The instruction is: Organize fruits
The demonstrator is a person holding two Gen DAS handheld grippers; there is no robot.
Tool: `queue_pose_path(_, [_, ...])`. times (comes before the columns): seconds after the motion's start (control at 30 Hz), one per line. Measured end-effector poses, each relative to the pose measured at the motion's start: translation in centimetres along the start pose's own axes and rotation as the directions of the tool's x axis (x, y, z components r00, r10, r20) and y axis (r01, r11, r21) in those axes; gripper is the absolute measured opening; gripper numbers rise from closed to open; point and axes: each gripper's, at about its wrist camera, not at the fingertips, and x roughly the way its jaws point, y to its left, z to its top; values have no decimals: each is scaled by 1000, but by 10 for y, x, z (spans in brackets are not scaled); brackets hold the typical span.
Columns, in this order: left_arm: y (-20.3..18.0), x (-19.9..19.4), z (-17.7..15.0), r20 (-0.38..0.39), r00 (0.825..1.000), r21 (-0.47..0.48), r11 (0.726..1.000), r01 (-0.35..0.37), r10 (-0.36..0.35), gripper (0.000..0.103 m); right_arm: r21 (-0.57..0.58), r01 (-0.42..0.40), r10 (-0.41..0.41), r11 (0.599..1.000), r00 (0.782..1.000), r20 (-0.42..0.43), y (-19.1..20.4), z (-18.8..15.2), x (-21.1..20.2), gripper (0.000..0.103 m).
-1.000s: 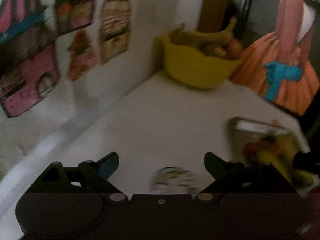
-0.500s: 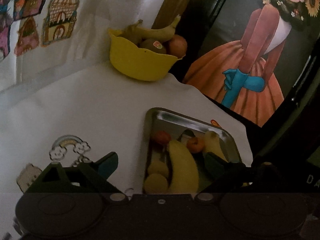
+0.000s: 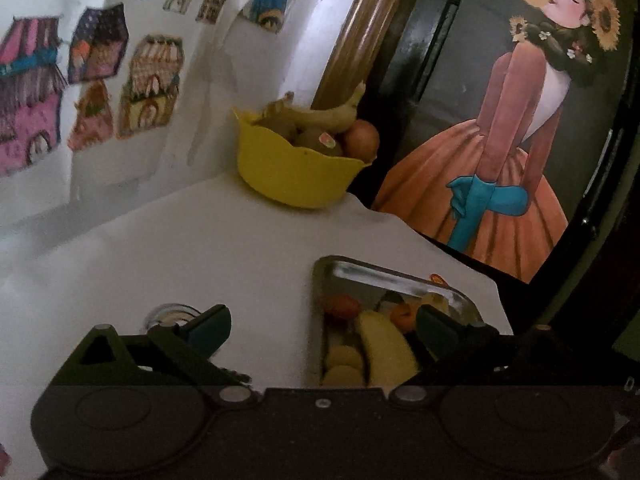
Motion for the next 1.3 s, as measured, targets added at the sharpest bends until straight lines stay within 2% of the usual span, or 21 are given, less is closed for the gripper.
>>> queue_pose_path(0.1, [8,-10,2,9,1000,44,999,-7,7,102,-17,-13,14,1000,999,38,2,-12,-8,103])
queue_pose_path(0.2, [16,-20,-1,7,999,88,995,-44,43,102,-45,-49,53,998,995,86,5,-27,-21,103])
queue_pose_path(0.3, [23,-38,-7,3,998,107,992,-62,62,102,-93,-33,43,995,993,110,12,-40,-36,103])
queue_pose_path(0.43, [29,-83,-23,51,997,139,988,-66,59,102,-137,-24,46,990,986,163,21,-58,-71,103])
queue_pose_path(0.5, [32,-108,-31,36,996,144,986,-85,80,102,-159,-12,45,987,977,209,28,-68,-96,103])
queue_pose_path(0.6, [41,-143,-38,13,998,101,993,-62,61,102,-155,8,24,988,979,203,37,-78,-133,103])
queue_pose_path(0.7, [45,-172,-47,41,997,120,990,-68,64,102,-180,1,35,984,980,197,44,-87,-167,103])
queue_pose_path(0.9, [56,-221,-66,60,997,144,988,-52,44,102,-183,22,26,983,967,253,53,-110,-231,103])
queue_pose_path(1.03, [67,-244,-78,63,997,160,986,-44,35,102,-177,27,19,984,967,253,59,-127,-250,103])
queue_pose_path(1.3, [92,-270,-97,86,993,161,983,-89,76,102,-185,4,41,983,969,242,71,-157,-269,103])
